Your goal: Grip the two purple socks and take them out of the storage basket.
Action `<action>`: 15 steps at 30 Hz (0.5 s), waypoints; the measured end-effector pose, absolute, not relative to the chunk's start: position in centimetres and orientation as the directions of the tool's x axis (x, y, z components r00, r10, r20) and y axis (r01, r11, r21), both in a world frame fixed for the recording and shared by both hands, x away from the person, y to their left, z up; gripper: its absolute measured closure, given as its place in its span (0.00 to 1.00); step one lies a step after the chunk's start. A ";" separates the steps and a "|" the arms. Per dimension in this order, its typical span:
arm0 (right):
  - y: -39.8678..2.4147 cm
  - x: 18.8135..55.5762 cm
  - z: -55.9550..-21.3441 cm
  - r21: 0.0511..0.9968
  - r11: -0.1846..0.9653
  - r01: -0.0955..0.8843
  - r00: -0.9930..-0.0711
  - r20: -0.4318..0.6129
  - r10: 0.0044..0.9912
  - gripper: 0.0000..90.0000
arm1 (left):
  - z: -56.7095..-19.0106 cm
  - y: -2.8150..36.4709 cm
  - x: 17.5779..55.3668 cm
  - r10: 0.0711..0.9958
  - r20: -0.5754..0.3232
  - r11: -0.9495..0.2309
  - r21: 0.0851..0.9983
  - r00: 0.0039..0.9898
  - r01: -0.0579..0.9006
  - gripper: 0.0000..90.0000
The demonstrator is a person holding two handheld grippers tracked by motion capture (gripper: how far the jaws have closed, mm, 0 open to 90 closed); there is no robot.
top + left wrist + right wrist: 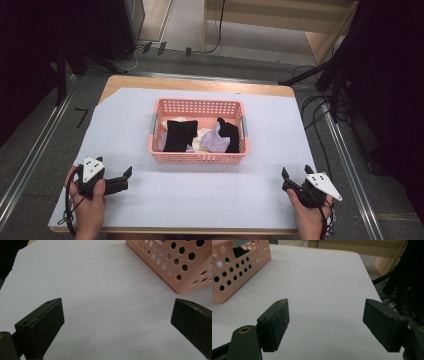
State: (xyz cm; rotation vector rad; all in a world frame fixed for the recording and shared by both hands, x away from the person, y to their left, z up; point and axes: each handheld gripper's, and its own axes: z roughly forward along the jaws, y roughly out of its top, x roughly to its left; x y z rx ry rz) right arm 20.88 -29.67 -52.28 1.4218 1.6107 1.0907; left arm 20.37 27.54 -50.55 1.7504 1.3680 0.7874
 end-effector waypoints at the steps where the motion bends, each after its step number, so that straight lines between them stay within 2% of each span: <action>1: -29.7 20.9 -52.3 0.922 0.036 0.385 -0.137 0.019 0.990 0.24 | -50.5 27.5 20.4 0.972 0.014 -0.132 0.856 0.234 0.500 0.00; 3: -29.5 20.8 -51.8 0.928 0.006 0.374 -0.146 0.052 0.988 0.24 | -50.5 27.5 20.3 0.971 0.014 -0.134 0.856 0.237 0.499 0.00; 10: -28.4 20.7 -50.3 0.943 0.007 0.334 -0.158 0.048 0.986 0.25 | -50.6 27.5 20.3 0.972 0.014 -0.132 0.857 0.234 0.498 0.00; 12: -27.9 20.7 -50.0 0.946 0.006 0.324 -0.168 0.052 0.984 0.33 | -50.5 27.5 20.3 0.971 0.015 -0.135 0.856 0.237 0.498 0.00; 13: -27.9 20.7 -50.0 0.946 0.006 0.324 -0.168 0.052 0.984 0.33 | -50.5 27.5 20.3 0.971 0.015 -0.135 0.856 0.237 0.498 0.00; 14: -27.6 20.8 -49.9 0.948 -0.001 0.319 -0.175 0.060 0.983 0.39 | -50.5 27.5 20.3 0.971 0.015 -0.135 0.856 0.238 0.499 0.00; 15: -27.6 20.8 -49.9 0.948 -0.001 0.319 -0.175 0.060 0.983 0.39 | -50.5 27.5 20.3 0.971 0.015 -0.135 0.856 0.238 0.499 0.00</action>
